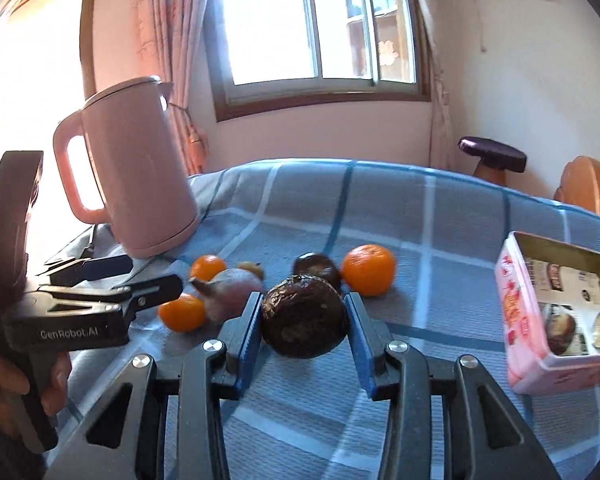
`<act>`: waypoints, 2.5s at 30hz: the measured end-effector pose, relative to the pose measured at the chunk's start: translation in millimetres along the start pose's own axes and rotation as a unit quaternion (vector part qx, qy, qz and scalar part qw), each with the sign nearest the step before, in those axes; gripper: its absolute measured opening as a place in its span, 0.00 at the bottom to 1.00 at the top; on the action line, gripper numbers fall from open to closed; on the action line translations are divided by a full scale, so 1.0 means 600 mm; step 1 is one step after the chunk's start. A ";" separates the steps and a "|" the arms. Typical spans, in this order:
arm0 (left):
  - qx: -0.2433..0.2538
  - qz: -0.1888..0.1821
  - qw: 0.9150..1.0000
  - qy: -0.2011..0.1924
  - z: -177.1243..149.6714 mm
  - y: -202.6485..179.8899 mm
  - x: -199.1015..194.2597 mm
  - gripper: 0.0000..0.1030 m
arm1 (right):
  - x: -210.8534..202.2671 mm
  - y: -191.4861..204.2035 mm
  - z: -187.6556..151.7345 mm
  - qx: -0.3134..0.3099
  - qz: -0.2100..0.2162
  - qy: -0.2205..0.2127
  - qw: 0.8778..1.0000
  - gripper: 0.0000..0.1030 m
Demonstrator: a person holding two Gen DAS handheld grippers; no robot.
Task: Organize fruits
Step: 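Grasp an orange with the left gripper while the right grasps a dark passion fruit, then carry the orange and passion fruit over the pink tin box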
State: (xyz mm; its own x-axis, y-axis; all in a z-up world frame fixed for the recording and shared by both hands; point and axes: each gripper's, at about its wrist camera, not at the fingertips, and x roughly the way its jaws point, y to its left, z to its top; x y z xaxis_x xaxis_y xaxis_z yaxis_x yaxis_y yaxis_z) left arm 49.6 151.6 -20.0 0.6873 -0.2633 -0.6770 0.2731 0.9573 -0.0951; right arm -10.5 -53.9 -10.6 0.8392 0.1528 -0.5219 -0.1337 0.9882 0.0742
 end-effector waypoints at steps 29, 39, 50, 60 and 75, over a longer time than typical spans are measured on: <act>-0.046 0.029 0.990 -0.131 -0.003 0.005 -0.033 0.38 | -0.033 -0.056 0.015 0.028 -0.063 -0.059 0.996 0.42; -0.055 0.047 0.985 -0.156 -0.003 -0.023 -0.038 0.38 | -0.043 -0.088 0.012 0.003 -0.070 -0.065 0.995 0.42; -0.029 0.039 0.988 -0.149 -0.003 -0.121 -0.025 0.38 | -0.052 -0.145 0.011 0.015 -0.093 -0.060 0.994 0.42; -0.002 0.006 0.991 -0.136 0.006 -0.221 -0.006 0.38 | -0.064 -0.198 0.009 0.026 -0.124 -0.059 0.990 0.42; 0.031 -0.039 0.990 -0.130 0.029 -0.351 0.021 0.38 | -0.081 -0.296 0.006 0.046 -0.165 -0.051 0.984 0.42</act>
State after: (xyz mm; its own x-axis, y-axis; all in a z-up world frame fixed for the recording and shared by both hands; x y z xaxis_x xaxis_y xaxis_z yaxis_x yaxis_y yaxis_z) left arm 12.4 -55.4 3.9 0.8103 -0.3659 -0.4578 0.3671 0.9258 -0.0901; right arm -25.4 -237.0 4.6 0.8777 -0.1819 -0.4432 0.1998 0.9798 -0.0064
